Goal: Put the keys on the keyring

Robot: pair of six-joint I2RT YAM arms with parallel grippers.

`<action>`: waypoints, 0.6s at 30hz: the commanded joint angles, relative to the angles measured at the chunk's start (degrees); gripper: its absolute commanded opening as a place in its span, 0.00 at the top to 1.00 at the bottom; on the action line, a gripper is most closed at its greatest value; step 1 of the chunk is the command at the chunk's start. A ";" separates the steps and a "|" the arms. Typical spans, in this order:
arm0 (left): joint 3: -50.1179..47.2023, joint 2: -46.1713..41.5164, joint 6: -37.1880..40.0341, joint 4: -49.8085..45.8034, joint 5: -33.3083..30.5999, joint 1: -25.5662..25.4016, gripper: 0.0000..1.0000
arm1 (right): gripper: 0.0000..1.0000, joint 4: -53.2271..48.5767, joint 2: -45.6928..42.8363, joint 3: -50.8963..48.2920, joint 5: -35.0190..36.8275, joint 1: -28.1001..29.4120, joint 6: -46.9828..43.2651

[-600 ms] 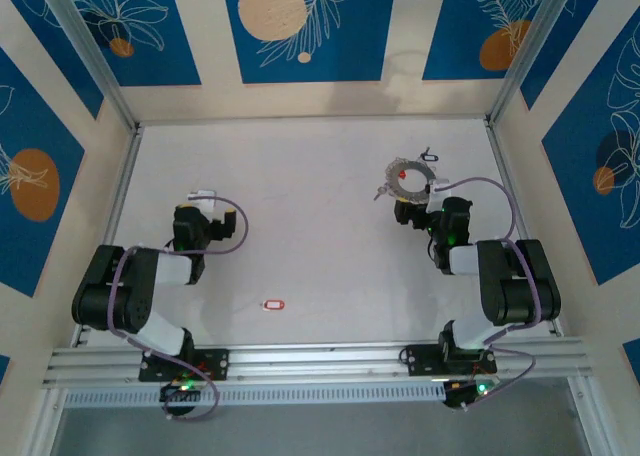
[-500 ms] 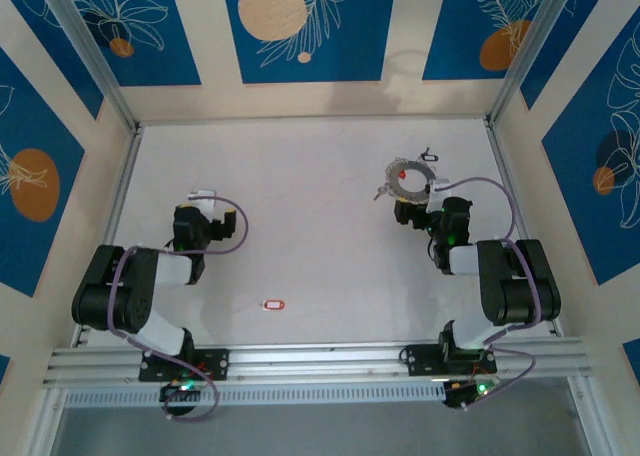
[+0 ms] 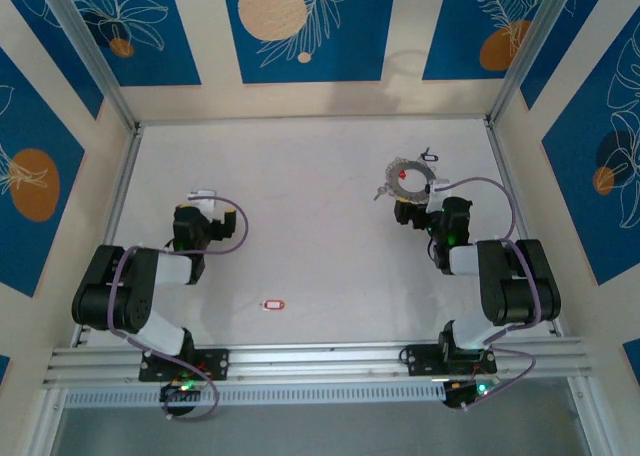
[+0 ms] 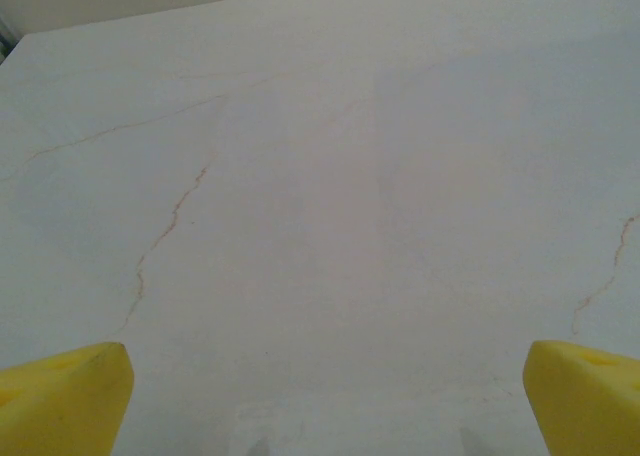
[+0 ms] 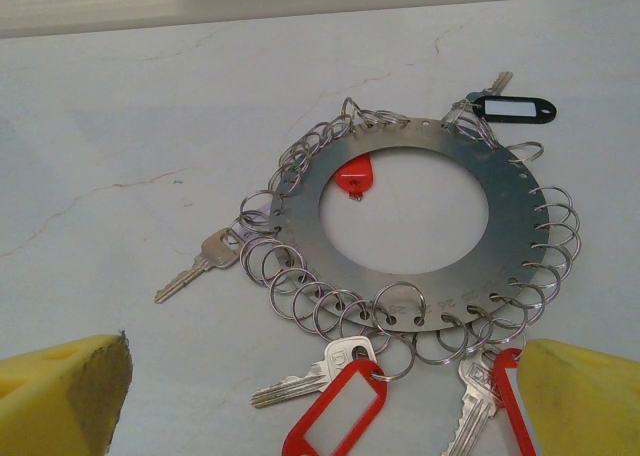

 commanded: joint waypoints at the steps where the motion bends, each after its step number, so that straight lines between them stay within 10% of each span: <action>1: 1.29 -0.24 -0.85 0.84 1.16 0.90 0.00 | 0.01 0.50 -0.56 0.53 -0.80 -0.19 0.26; 15: 1.35 -0.49 -1.11 0.80 1.01 1.18 0.00 | 0.01 3.85 -1.00 -1.65 6.55 -0.56 4.02; 18: 5.33 -5.83 -1.31 -10.81 -0.72 0.83 0.00 | 0.01 7.09 -3.19 -3.98 -1.26 -0.99 1.18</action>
